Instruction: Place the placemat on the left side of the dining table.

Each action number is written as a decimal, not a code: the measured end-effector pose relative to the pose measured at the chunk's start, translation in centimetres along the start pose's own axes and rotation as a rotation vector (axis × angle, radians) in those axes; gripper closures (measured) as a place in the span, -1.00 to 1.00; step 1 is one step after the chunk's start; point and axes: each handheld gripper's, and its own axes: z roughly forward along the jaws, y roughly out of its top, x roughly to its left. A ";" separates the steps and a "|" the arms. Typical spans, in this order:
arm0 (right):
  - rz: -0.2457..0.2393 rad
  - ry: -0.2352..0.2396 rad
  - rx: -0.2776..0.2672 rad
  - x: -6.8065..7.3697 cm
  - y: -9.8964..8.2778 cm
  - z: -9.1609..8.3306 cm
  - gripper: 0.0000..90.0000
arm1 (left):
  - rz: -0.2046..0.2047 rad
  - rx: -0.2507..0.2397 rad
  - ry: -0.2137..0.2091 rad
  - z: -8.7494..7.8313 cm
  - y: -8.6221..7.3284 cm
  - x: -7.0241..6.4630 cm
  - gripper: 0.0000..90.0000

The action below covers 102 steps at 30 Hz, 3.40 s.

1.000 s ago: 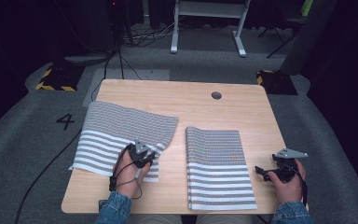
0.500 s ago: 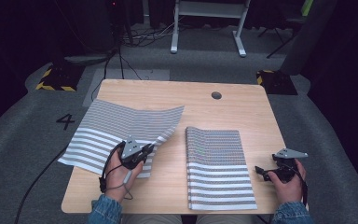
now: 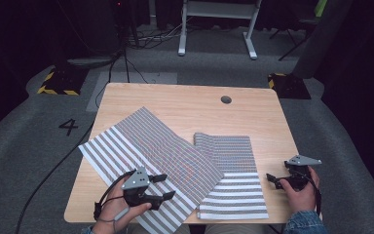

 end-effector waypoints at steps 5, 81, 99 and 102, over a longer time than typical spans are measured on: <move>0.000 0.001 0.001 0.0 0.0 0.0 -0.99 | -0.091 0.041 0.349 -1.1 -0.2 2.4 -0.16; 0.005 -0.006 0.000 0.0 0.1 0.1 -0.99 | 0.027 -0.083 0.601 -3.1 5.5 17.2 0.45; 0.007 -0.006 -0.003 0.0 0.1 0.1 -0.99 | -0.070 -0.123 0.571 -2.8 3.8 12.5 -0.18; 0.008 -0.005 -0.002 0.0 0.1 0.1 -0.99 | -0.064 -0.105 0.550 -3.3 3.7 11.0 -0.19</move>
